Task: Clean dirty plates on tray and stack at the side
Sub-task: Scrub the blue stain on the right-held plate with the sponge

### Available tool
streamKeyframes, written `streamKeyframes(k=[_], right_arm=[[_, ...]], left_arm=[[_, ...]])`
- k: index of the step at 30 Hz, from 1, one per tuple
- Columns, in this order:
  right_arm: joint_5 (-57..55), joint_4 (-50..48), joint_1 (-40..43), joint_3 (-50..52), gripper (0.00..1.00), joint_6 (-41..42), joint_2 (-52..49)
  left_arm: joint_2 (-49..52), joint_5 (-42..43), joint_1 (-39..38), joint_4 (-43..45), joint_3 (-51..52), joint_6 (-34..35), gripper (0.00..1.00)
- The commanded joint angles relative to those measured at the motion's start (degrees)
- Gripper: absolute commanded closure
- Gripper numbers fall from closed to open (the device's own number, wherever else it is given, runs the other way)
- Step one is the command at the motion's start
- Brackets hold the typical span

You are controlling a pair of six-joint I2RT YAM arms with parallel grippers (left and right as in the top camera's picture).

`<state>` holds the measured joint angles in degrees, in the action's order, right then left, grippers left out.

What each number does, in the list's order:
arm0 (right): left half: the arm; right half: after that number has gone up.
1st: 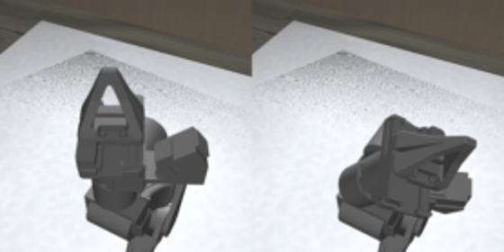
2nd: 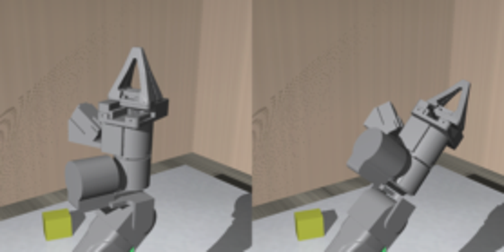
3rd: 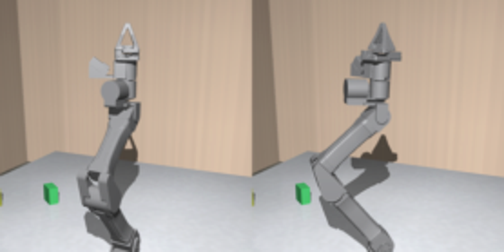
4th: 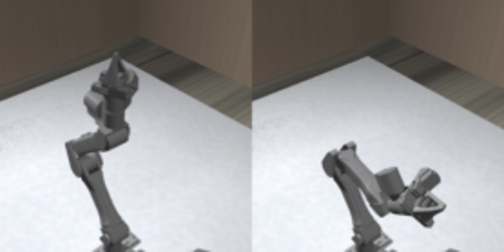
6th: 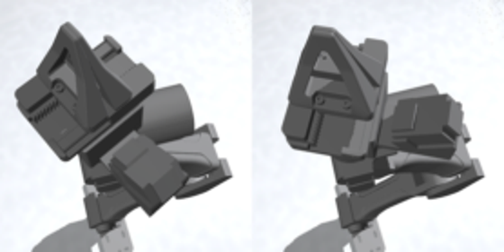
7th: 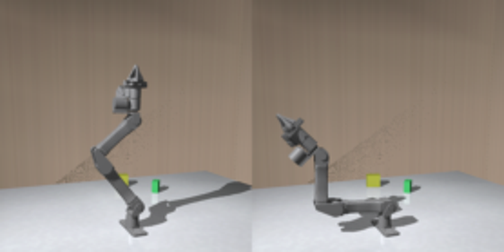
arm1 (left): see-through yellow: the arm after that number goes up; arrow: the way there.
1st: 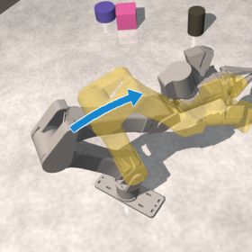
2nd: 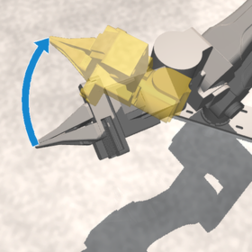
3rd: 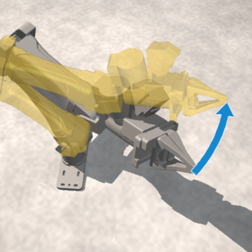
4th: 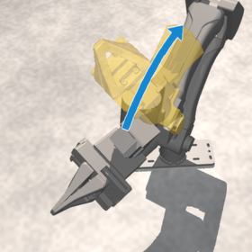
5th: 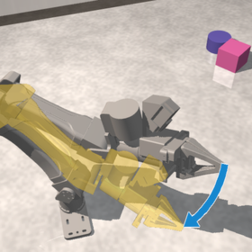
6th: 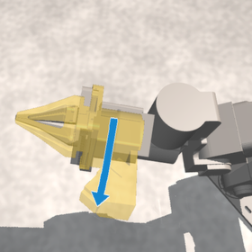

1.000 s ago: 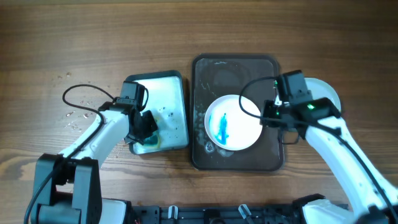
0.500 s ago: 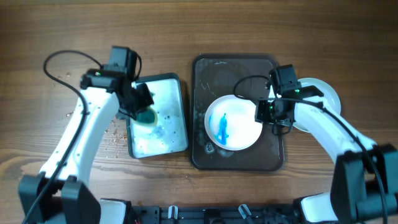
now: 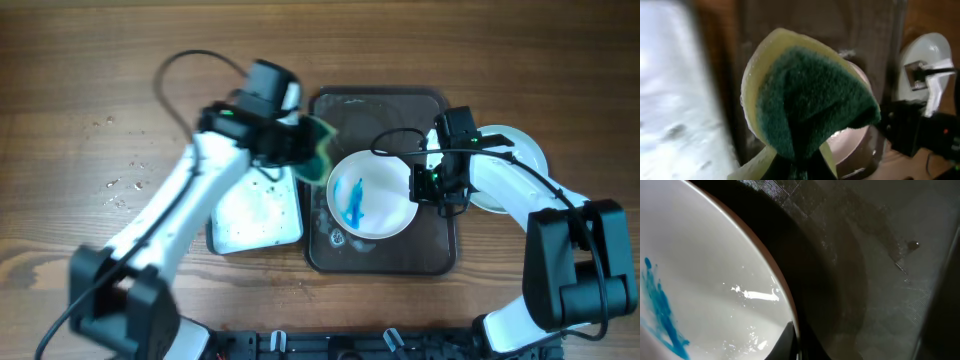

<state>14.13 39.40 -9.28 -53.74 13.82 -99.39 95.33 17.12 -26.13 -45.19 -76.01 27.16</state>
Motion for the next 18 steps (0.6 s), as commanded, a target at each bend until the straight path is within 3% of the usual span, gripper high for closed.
streamKeyframes(k=[1,4,9,11,15,18], right_arm=[[-4.1,0.9,0.0,-0.2,0.96,1.3,-1.4],[-4.0,1.1,0.0,-0.2,0.95,1.3,-1.4],[-4.0,1.1,0.0,-0.2,0.96,1.3,-1.4],[-4.0,1.1,0.0,-0.2,0.96,1.3,-1.4],[-4.0,1.1,0.0,-0.2,0.96,1.3,-1.4],[-4.0,1.0,0.0,-0.2,0.96,1.3,-1.4]], left_arm=[[7.9,1.5,-6.7,6.3,-0.7,7.0,0.96],[15.7,2.1,-11.6,13.4,-0.7,13.3,0.96],[23.4,5.0,-14.6,20.2,-0.7,15.8,0.96],[24.4,-1.1,-14.4,17.9,-0.7,15.8,0.96],[24.4,-23.4,-12.2,6.1,-0.7,15.6,0.96],[24.3,-35.1,-10.3,-0.8,-0.7,12.4,0.96]])
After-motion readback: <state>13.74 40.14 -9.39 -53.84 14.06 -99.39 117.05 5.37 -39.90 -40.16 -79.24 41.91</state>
